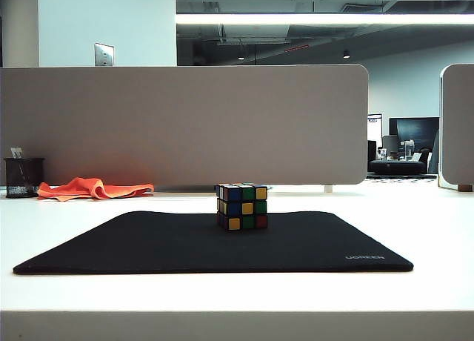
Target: Pick up the cube on the right side of the mouse pad, then place it in the center of the mouse pad.
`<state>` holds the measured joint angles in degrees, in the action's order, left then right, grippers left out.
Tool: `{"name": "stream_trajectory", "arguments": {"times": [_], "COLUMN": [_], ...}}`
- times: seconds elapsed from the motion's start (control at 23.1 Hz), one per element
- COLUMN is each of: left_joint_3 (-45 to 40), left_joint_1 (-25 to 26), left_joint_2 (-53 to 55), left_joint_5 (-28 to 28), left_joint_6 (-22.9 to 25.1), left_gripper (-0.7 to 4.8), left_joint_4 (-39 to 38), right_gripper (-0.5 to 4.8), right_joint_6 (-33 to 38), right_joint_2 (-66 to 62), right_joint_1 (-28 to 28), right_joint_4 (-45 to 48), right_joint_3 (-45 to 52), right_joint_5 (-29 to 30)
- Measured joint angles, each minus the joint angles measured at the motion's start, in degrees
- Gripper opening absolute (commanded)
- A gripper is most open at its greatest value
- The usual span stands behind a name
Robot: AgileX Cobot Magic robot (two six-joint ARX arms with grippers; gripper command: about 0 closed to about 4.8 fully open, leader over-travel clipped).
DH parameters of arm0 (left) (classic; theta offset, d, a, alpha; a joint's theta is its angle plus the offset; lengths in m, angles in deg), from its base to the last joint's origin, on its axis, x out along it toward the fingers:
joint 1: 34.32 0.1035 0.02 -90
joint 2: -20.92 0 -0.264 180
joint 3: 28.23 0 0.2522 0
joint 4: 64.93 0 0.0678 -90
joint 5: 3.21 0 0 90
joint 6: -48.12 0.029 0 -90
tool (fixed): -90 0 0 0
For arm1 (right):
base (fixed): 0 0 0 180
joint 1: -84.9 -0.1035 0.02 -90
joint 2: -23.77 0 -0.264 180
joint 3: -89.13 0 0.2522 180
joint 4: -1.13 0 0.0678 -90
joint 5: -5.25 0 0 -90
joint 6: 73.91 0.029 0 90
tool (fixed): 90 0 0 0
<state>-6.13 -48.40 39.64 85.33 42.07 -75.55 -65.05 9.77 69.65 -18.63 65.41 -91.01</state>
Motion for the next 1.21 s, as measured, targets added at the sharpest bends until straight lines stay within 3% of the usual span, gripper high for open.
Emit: {"name": "stream_trajectory", "arguments": {"times": [0.39,0.65,0.82,1.13,1.17,1.21], "left_joint_3": [-3.89,-6.08,-6.43,-6.95,-7.08,-7.15], "left_joint_1": [-0.02,-0.02,-0.02,-0.02,-0.02,0.00], "left_joint_2": [-0.92,-9.94,-16.65,-18.60,-18.60,-18.58], "left_joint_5": [-0.96,-0.96,-0.87,1.57,1.55,1.57], "left_joint_6": [1.31,1.31,1.29,1.29,1.29,1.29], "left_gripper": [-0.06,-0.06,-0.06,-0.06,-0.06,-0.06], "left_joint_4": [2.34,0.42,-5.90,-8.70,-8.39,-8.41], "right_gripper": [0.01,0.28,0.91,0.89,0.80,0.32], "right_joint_6": [-0.31,-2.78,-2.95,-2.95,-2.95,-2.97], "right_joint_2": [6.58,7.37,9.33,13.94,13.94,13.94], "right_joint_1": [0.00,-0.02,-0.15,-0.33,-0.33,-0.33], "right_joint_4": [0.02,-1.20,-1.68,-3.02,-2.32,-1.73], "right_joint_3": [4.20,4.24,4.48,8.24,8.59,8.79], "right_joint_5": [0.04,0.85,0.87,0.61,-0.37,-0.72]}}
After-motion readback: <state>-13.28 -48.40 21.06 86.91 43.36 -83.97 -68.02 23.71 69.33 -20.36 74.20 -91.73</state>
